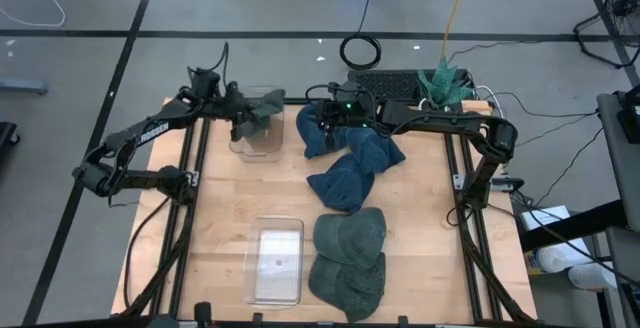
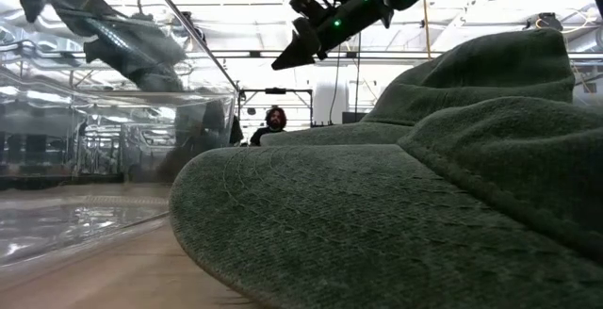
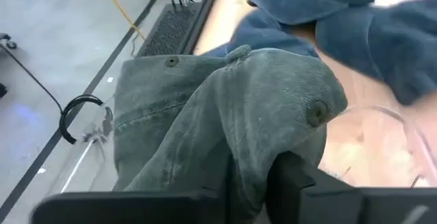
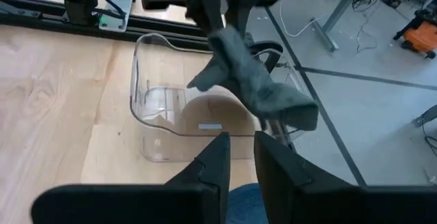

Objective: Pick & Place hat
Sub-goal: Put the top green cap into the top transparent bin

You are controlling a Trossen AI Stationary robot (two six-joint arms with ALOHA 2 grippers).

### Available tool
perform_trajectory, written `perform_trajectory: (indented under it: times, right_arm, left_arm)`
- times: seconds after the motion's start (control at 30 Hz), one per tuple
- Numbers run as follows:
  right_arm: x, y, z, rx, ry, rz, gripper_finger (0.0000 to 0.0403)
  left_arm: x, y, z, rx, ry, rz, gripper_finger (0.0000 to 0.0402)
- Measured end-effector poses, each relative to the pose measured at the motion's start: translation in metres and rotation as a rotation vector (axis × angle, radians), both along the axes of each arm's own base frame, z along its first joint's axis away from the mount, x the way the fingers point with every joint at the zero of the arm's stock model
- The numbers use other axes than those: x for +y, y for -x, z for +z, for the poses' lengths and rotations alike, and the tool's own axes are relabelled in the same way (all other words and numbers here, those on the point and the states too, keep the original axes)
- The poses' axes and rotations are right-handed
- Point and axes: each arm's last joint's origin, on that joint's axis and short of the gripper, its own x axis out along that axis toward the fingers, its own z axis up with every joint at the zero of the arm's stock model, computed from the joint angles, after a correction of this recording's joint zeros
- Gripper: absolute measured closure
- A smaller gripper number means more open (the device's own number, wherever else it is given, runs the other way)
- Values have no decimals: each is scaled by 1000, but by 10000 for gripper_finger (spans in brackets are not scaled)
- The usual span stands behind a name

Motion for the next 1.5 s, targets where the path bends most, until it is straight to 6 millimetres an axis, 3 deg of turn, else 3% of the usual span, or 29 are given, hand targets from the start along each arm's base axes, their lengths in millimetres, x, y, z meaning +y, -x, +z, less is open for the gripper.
perform_trajectory:
  times: [0.33,0.6,0.73,0.9,1.03,1.23,1.33,1.5]
  right_arm:
    - [14,-3,1,2,-22,25,348]
    - [47,12,26,10,-81,78,348]
    - [73,37,30,-26,-205,210,348]
    - [99,78,-6,-158,-214,298,348]
    - [106,118,-12,-306,-149,251,348]
    - [110,171,-2,-440,-120,144,348]
    - [113,190,-1,-483,-119,170,348]
    - [115,210,3,-550,-96,172,348]
  left_arm:
    - [-7,7,21,-63,0,175,182]
    - [-5,6,27,-187,184,311,140]
    - [-8,7,22,-157,249,327,139]
    - [-10,7,21,-188,349,306,148]
    - [-12,5,29,-277,425,248,147]
    - [-18,-12,51,-433,466,153,153]
    - [-27,-30,77,-459,394,96,163]
    - [-55,-63,108,-237,193,126,191]
